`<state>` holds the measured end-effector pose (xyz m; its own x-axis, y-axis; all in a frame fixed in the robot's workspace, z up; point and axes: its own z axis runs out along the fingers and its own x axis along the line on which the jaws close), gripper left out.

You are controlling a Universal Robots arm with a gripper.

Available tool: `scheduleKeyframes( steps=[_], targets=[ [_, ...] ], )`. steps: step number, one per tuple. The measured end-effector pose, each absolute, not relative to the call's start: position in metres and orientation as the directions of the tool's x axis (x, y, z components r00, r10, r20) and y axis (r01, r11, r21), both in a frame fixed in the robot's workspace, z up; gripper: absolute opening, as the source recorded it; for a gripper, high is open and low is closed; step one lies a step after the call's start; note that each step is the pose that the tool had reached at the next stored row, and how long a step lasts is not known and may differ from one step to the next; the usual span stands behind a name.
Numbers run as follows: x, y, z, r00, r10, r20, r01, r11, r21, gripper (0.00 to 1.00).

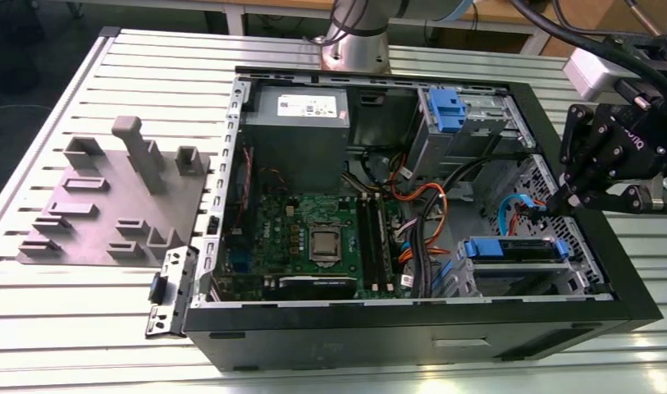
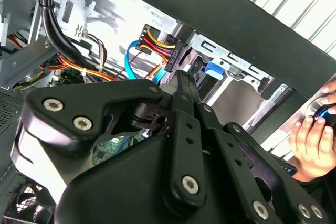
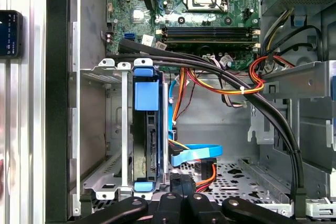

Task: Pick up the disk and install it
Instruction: 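Insert the first disk wire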

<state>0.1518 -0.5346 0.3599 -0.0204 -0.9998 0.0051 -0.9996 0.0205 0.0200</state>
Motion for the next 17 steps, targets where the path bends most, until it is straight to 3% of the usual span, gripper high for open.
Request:
scheduleKeyframes(
  steps=[17],
  targets=[
    [0.1583, -0.5317, 0.3595, -0.020, -1.000, 0.006, -0.998, 0.021, 0.052, 0.11]
  ],
)
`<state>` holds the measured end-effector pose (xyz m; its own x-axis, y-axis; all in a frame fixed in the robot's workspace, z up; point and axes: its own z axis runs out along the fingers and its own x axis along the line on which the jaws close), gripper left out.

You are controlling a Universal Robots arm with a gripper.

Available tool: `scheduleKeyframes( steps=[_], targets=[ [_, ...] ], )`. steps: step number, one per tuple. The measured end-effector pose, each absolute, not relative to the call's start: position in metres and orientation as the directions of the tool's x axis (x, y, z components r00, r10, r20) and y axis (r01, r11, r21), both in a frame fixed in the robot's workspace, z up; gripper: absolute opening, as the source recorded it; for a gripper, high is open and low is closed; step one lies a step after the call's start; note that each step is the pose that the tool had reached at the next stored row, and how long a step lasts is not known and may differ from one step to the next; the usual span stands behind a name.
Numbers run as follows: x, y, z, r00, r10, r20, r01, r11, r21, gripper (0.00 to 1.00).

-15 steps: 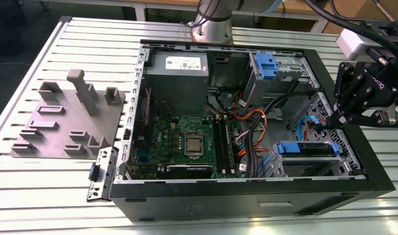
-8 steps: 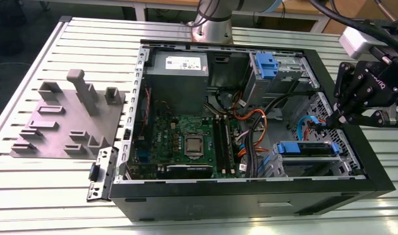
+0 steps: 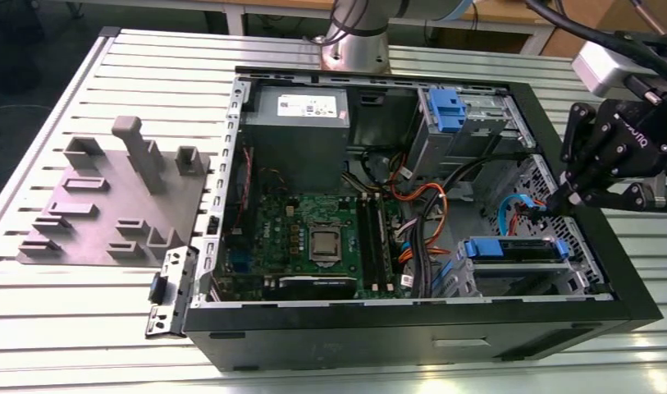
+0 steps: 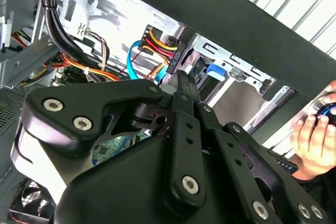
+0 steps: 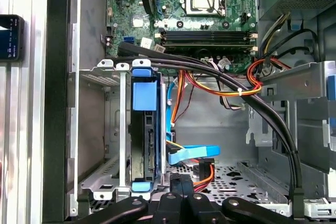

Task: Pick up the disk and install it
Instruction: 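Insert the first disk wire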

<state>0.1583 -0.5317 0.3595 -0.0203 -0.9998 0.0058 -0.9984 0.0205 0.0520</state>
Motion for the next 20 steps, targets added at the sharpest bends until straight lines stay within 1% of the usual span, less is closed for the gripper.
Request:
scheduleKeyframes(
  steps=[6, 12, 15, 16, 20],
  targets=[
    [0.1586, -0.5238, 0.3562, -0.020, -1.000, 0.006, -0.998, 0.021, 0.053, 0.11],
    [0.1592, -0.5232, 0.3562, -0.020, -1.000, 0.006, -0.998, 0.020, 0.055, 0.11],
    [0.1606, -0.5233, 0.3561, -0.020, -1.000, 0.019, -0.998, 0.021, 0.061, 0.11],
    [0.1610, -0.5233, 0.3561, -0.020, -0.999, 0.026, -0.998, 0.021, 0.064, 0.18],
    [0.1620, -0.5233, 0.3560, -0.015, -0.998, 0.053, -0.997, 0.019, 0.076, 0.19]
  ],
)
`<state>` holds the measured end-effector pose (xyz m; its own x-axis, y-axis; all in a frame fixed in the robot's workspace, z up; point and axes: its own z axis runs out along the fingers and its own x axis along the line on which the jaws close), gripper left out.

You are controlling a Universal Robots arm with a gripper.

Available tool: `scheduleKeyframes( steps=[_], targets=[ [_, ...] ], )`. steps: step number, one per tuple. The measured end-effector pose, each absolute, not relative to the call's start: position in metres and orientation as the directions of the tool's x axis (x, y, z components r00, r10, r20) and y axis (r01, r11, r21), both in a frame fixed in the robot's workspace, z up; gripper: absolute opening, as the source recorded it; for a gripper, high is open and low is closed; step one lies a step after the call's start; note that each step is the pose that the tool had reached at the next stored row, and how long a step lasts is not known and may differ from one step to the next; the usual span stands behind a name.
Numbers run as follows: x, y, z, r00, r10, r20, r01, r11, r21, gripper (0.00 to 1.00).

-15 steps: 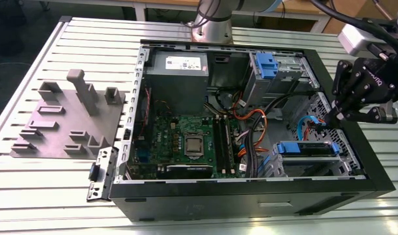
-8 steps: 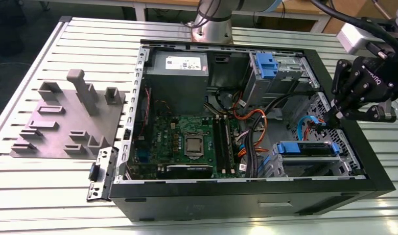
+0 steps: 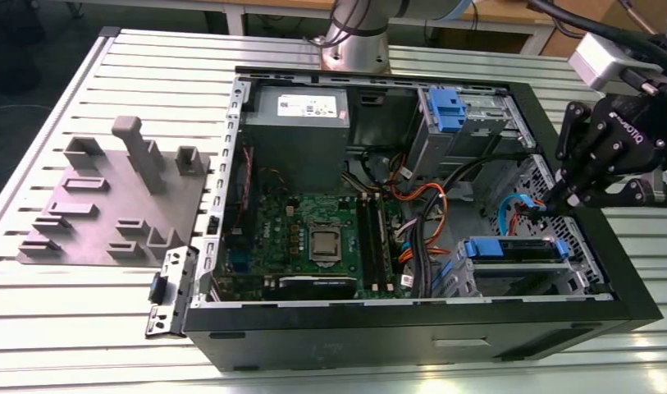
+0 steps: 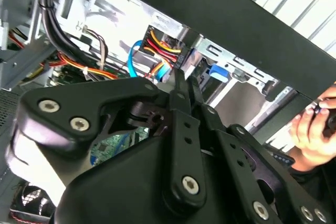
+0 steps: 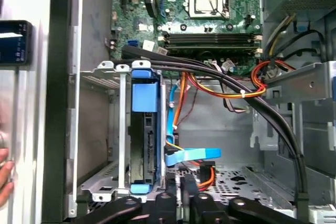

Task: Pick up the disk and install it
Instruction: 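Insert the first disk wire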

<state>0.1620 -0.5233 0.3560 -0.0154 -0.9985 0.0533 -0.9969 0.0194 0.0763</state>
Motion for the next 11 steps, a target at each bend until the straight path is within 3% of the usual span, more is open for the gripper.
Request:
scheduleKeyframes(
  steps=[1, 3, 11],
  targets=[
    [0.1622, -0.5233, 0.3559, -0.014, -0.998, 0.058, -0.997, 0.019, 0.079, 0.19],
    [0.1627, -0.5231, 0.3557, -0.012, -0.998, 0.059, -0.996, 0.017, 0.083, 0.31],
    [0.1660, -0.5199, 0.3543, -0.008, -0.998, 0.059, -0.995, 0.014, 0.095, 0.31]
  ],
)
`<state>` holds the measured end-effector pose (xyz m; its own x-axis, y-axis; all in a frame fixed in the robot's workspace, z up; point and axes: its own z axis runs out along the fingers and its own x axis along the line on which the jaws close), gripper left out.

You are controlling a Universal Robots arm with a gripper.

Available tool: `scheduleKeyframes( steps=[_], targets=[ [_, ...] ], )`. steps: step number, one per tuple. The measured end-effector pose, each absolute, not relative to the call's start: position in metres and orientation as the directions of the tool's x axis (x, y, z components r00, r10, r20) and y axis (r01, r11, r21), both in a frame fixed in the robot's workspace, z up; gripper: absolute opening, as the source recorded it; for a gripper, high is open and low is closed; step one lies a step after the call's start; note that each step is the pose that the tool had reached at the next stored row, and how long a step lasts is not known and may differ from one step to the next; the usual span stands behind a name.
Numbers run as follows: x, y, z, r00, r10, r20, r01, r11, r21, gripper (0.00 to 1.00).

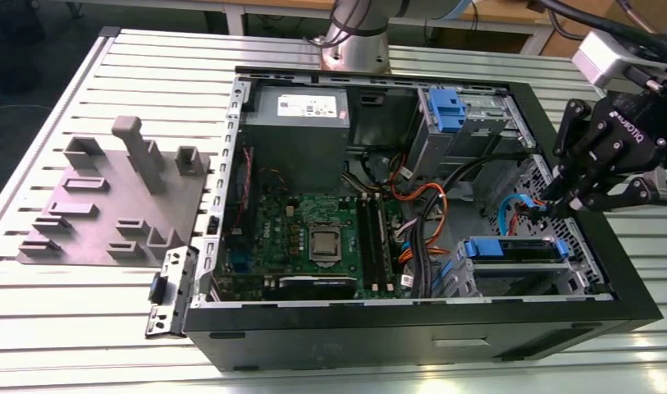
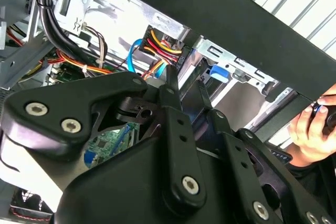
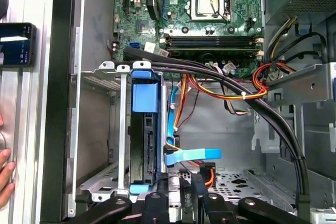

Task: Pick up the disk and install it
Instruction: 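Insert the first disk wire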

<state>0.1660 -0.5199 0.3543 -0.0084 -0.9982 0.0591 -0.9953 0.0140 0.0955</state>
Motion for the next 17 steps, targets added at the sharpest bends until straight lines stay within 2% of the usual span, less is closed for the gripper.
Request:
scheduleKeyframes(
  steps=[17],
  targets=[
    [0.1718, -0.5152, 0.3472, -0.006, -0.998, 0.059, -0.994, 0.012, 0.109, 0.31]
  ],
)
